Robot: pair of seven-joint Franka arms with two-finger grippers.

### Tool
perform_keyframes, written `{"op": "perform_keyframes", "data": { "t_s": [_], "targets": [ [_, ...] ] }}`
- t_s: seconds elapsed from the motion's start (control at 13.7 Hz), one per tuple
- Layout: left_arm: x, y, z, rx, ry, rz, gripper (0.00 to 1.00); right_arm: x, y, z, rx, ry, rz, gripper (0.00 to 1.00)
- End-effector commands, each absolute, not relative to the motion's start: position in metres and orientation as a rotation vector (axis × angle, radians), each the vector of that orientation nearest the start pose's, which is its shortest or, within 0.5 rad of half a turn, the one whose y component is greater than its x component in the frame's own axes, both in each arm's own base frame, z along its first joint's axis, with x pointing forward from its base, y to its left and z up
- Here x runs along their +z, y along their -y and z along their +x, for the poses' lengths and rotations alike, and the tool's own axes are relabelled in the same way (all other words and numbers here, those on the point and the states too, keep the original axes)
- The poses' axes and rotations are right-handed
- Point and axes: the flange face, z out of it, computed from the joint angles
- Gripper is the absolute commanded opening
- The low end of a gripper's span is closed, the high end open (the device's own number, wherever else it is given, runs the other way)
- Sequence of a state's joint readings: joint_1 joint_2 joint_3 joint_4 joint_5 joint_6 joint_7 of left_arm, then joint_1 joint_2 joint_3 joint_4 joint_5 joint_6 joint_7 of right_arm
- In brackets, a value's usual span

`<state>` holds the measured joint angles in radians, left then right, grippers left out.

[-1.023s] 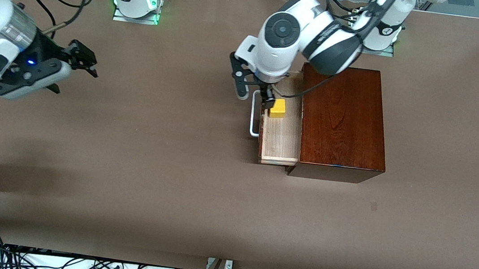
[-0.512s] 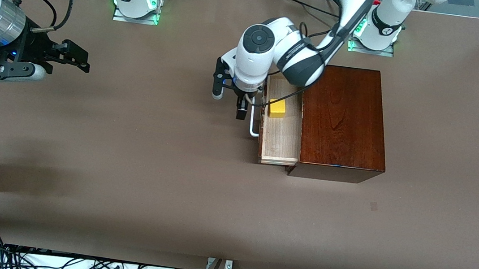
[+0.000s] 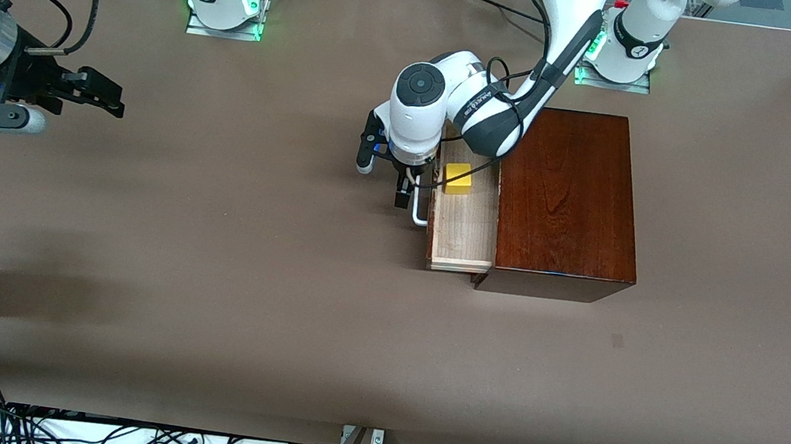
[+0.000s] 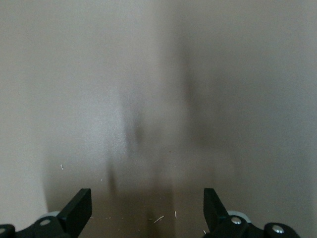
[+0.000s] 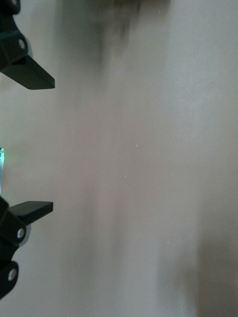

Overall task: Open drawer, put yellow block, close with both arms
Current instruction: 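Push the drawer front into the box with the left gripper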

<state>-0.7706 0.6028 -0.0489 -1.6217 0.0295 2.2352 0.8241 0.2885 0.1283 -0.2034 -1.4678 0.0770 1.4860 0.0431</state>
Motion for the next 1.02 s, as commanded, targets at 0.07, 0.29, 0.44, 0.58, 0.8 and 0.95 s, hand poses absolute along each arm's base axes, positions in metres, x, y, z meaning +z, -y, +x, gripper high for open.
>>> {"op": "perform_keyframes", "data": {
  "t_s": [0.07,0.29,0.44,0.58,0.8,0.95],
  "targets": [
    [0.274,0.468,0.490,0.157,-2.325,-2.048,1.00,0.612,-0.053,0.577,0.127,0.043,-3.126,1.00],
    [0.285,0.440,0.505,0.259,-2.305,-2.070,1.00,0.611,-0.042,0.579,0.126,-0.003,-3.129,1.00],
    [0.290,0.409,0.526,0.298,-2.290,-2.098,1.00,0.611,-0.042,0.580,0.114,0.011,-3.129,1.00],
    [0.290,0.393,0.537,0.300,-2.313,-2.086,1.00,0.610,-0.042,0.580,0.116,0.009,-3.131,1.00],
    [0.289,0.391,0.539,0.296,-2.316,-2.096,1.00,0.610,-0.026,0.580,0.124,-0.034,-3.130,1.00],
    [0.292,0.396,0.537,0.284,-2.318,-2.110,1.00,0.610,-0.026,0.582,0.110,-0.034,-3.126,1.00]
  ]
}}
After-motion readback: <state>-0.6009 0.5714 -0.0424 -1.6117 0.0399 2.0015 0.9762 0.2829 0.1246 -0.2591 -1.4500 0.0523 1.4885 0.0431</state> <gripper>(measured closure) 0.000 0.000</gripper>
